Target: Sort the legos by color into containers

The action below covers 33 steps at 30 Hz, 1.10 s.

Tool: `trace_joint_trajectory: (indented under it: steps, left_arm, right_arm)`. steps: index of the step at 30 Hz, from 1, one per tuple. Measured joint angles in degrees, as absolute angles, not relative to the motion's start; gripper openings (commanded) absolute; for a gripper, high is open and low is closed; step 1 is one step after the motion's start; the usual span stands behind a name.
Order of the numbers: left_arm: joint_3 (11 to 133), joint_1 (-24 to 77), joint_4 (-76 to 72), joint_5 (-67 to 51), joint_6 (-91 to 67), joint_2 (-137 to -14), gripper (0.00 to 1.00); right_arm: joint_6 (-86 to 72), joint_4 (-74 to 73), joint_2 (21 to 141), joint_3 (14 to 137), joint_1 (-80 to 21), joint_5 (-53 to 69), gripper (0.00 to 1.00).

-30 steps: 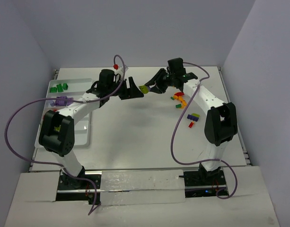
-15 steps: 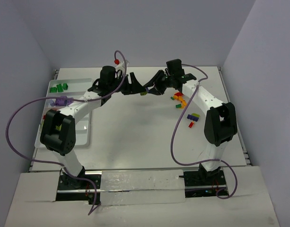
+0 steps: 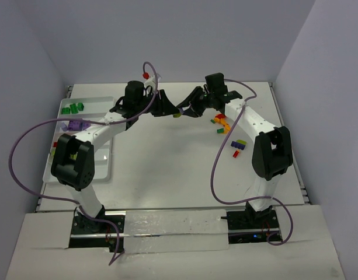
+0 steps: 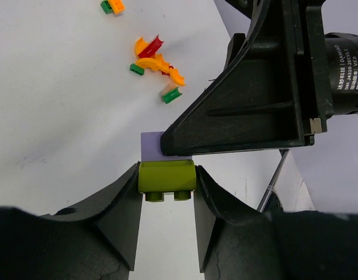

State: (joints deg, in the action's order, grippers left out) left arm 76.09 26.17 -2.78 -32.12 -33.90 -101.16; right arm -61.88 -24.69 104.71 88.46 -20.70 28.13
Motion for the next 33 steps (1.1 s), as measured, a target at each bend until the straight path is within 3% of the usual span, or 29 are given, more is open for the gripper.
trace_joint_trajectory:
  steps: [7, 13, 24, 33]
  left_arm:
    - [73.0, 26.1, -1.1, -32.9, -28.7, -99.3, 0.0]
    - [67.8, 22.7, 12.0, -32.8, -19.4, -93.8, 0.0]
    - [75.0, -1.8, 38.8, -24.0, -0.3, -89.7, 0.0]
    - [81.4, -8.5, 54.3, -12.3, 13.4, -89.9, 0.04]
  right_arm:
    - [-61.5, -24.8, 104.7, 86.8, -20.3, 28.6, 0.0]
    - [-59.6, -24.4, 104.7, 86.7, -15.8, 26.2, 0.0]
    - [-54.3, -24.9, 103.7, 86.7, -13.7, 21.4, 0.0]
    - [-51.2, -25.1, 103.7, 86.7, -15.6, 19.6, 0.0]
